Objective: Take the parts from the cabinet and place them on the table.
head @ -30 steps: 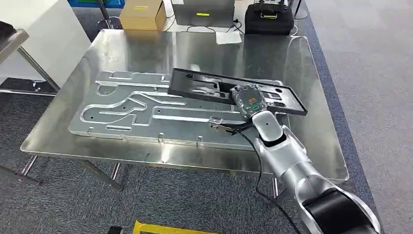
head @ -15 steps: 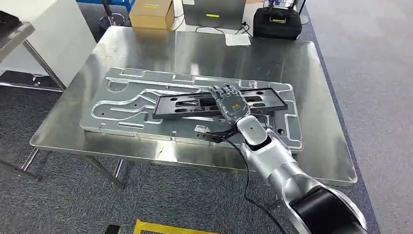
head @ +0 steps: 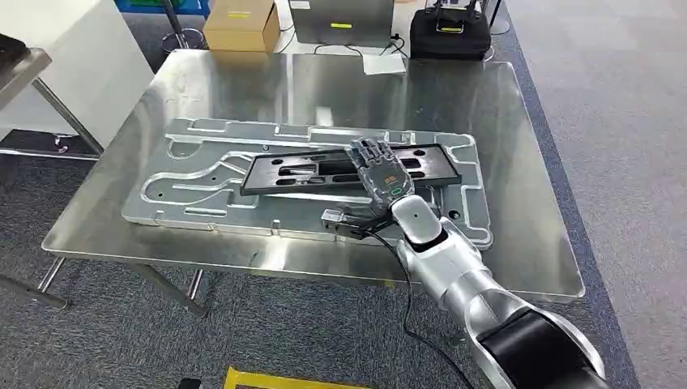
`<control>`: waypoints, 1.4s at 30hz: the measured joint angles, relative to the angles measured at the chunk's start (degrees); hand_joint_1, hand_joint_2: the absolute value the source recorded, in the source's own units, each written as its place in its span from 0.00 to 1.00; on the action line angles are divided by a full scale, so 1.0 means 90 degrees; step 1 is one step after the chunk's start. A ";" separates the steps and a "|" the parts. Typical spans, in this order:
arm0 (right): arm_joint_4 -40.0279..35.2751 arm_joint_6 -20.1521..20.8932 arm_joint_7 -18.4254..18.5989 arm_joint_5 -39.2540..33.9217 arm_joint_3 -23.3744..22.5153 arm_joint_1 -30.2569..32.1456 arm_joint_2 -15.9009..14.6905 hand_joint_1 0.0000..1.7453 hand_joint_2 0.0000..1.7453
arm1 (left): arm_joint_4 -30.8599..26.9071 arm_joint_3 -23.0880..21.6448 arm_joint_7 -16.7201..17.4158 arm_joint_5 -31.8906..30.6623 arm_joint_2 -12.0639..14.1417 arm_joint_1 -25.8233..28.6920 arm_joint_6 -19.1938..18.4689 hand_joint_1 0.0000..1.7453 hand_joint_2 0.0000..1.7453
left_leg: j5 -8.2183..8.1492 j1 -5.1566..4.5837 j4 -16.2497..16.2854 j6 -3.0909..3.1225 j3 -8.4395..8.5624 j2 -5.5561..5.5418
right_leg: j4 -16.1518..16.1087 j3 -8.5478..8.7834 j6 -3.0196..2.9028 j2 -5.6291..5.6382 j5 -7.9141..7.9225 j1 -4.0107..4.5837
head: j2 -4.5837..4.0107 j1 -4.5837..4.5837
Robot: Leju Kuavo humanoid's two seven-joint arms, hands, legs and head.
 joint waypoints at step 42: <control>-0.9901 -0.1755 -0.3512 -0.6293 -0.1026 0.7922 0.0107 0.00 1.00 | 0.0010 0.1770 -0.0728 0.0549 -0.0160 0.0658 0.0109 0.00 0.00 | 0.0098 -0.0042 -0.0978 0.0400 0.0606 0.0050 | 0.1710 -0.0817 0.0394 0.0004 -0.1159 -0.0032 | 0.0000 0.0029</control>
